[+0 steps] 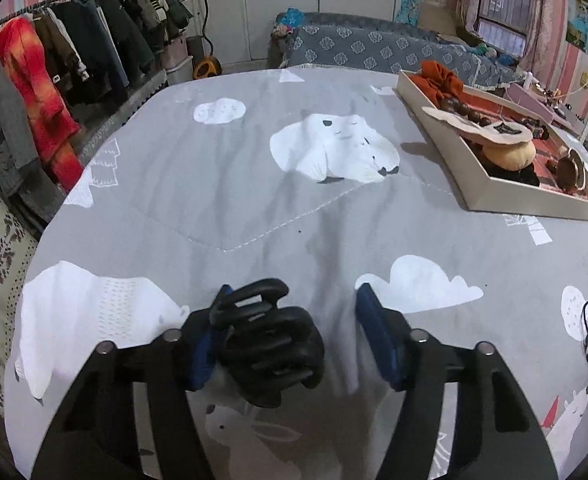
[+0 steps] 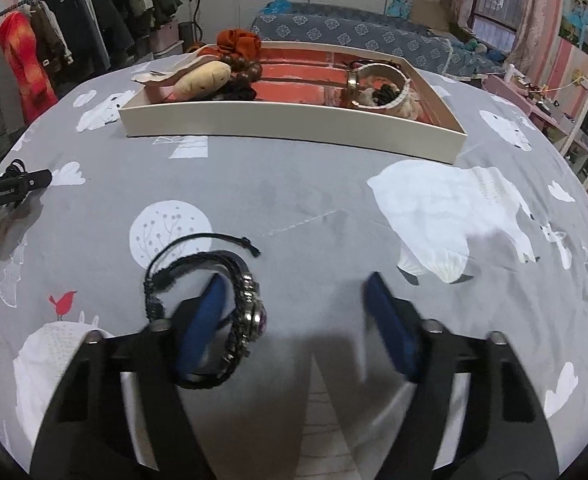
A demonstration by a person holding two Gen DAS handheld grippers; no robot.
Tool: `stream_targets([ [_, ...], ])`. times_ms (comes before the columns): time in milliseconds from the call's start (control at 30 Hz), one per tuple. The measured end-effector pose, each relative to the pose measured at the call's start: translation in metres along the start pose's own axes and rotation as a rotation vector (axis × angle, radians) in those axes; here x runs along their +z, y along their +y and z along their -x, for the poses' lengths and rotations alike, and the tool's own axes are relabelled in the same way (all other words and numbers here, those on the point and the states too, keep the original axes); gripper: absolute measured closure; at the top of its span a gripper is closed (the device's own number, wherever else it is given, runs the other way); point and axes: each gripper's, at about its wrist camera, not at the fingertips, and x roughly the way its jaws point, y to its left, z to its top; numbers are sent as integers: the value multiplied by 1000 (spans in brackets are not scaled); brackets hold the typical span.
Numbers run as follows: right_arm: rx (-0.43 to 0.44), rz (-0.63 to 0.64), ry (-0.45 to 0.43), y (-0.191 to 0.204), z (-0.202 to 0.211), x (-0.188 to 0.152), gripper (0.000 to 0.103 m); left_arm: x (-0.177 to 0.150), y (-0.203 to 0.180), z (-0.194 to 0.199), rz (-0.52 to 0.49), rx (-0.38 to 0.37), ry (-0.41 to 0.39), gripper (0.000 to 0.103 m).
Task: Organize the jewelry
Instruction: 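Close left tool on the black claw clip while right tool grasps the leather bracelet, then carry the claw clip and leather bracelet in both tools into the tray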
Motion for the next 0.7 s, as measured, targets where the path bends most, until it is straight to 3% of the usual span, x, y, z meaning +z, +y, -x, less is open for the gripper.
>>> stream_targets([
  [133, 35, 9, -5, 3, 0, 2, 61, 0, 2, 1, 8, -4, -6, 57],
  [200, 43, 7, -16, 3, 1, 3, 84, 0, 2, 2, 10, -5, -9, 60],
  [233, 47, 4, -22, 1, 2, 4, 88, -1, 3, 2, 11, -6, -9, 62],
  [700, 34, -16, -45, -16, 6, 9, 90, 6, 8, 12, 27, 1, -47, 66],
])
